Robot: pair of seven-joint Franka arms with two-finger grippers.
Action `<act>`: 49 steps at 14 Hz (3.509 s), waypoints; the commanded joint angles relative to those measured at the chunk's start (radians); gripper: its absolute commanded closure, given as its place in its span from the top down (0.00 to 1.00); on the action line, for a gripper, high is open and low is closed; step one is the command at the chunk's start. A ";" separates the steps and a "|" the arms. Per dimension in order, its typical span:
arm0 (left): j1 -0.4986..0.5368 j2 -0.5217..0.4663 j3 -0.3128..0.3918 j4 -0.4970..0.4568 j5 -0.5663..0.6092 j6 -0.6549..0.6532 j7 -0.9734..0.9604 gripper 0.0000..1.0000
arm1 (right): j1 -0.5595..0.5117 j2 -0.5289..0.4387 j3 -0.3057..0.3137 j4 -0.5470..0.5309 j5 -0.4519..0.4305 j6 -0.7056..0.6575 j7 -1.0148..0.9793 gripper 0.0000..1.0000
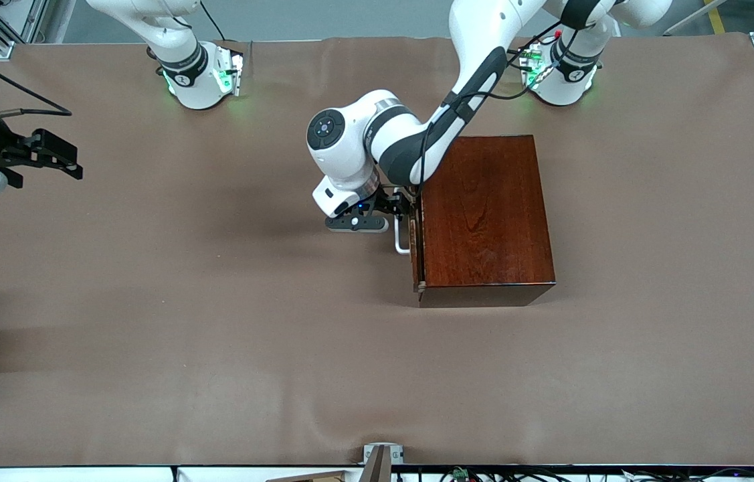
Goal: Open drawer, take yellow block, close drawer
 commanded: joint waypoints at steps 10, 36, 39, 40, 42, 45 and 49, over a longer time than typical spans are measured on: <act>-0.023 0.029 -0.021 0.028 -0.081 0.230 -0.023 1.00 | 0.019 0.006 -0.005 0.005 -0.011 0.003 -0.008 1.00; -0.005 -0.002 -0.075 0.038 -0.151 0.393 -0.026 1.00 | 0.031 0.016 -0.004 0.005 -0.013 0.007 -0.008 1.00; 0.011 -0.029 -0.073 0.038 -0.151 0.327 -0.026 1.00 | 0.034 0.016 -0.005 0.005 -0.013 0.007 -0.008 1.00; 0.021 -0.052 -0.073 0.038 -0.151 0.291 -0.026 1.00 | 0.034 0.016 -0.005 0.005 -0.013 0.007 -0.008 1.00; 0.067 -0.142 -0.070 0.035 -0.151 0.183 -0.023 1.00 | 0.034 0.016 -0.005 0.005 -0.013 0.009 -0.008 1.00; 0.161 -0.270 -0.067 0.018 -0.150 -0.004 -0.014 1.00 | 0.037 0.020 -0.004 0.005 -0.013 0.013 -0.008 1.00; 0.349 -0.426 -0.078 -0.004 -0.154 -0.268 0.058 1.00 | 0.037 0.041 -0.005 0.008 -0.005 0.019 -0.008 1.00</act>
